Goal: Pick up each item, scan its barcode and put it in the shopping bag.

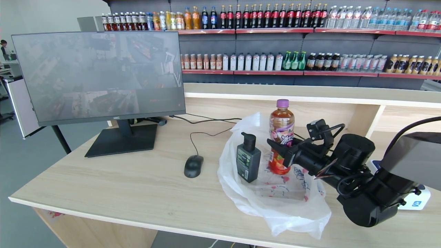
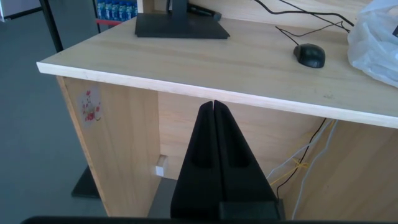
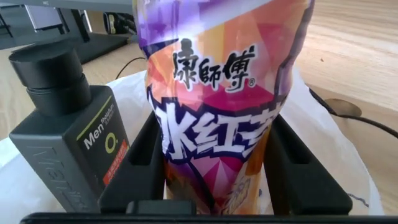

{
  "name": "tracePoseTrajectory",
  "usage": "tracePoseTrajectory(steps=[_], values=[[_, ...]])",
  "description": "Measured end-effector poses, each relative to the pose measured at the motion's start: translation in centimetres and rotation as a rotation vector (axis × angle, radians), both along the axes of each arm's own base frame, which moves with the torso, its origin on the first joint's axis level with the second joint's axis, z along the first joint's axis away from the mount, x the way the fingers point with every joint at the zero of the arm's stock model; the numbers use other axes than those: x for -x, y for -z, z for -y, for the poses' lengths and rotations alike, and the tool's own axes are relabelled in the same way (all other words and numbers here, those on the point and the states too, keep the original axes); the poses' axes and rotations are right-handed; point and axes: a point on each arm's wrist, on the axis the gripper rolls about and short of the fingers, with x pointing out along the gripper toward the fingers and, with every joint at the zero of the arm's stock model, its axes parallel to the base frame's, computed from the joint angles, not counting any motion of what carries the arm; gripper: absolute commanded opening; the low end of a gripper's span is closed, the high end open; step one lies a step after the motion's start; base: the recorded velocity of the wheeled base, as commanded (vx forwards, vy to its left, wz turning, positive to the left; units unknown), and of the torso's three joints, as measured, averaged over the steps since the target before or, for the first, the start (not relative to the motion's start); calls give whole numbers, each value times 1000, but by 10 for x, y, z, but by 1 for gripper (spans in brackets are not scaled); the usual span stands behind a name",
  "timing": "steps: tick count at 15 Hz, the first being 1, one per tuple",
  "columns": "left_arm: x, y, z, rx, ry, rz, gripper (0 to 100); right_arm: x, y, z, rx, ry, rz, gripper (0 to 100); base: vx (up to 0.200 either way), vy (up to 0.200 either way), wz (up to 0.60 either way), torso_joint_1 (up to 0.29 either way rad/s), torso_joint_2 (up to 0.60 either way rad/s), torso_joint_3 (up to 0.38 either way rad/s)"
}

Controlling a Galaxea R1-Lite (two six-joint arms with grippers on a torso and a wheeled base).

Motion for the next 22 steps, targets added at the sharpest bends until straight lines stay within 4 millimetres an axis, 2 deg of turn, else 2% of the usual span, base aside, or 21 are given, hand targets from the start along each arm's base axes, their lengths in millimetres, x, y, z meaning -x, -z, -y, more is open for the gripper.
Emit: tracePoseTrajectory(steps=[12, 20, 21, 22], values=[[0, 0, 0, 0, 0, 0, 0, 11, 19, 5, 50, 6, -74, 0, 0, 0, 0, 0, 0, 0], [0, 0, 0, 0, 0, 0, 0, 15, 21, 10, 60, 16, -89, 0, 0, 0, 0, 0, 0, 0], [0, 0, 0, 0, 0, 0, 0, 15, 21, 11, 62, 19, -89, 100, 0, 0, 0, 0, 0, 0], [0, 0, 0, 0, 0, 0, 0, 17, 20, 14, 68, 25, -89, 100, 0, 0, 0, 0, 0, 0]])
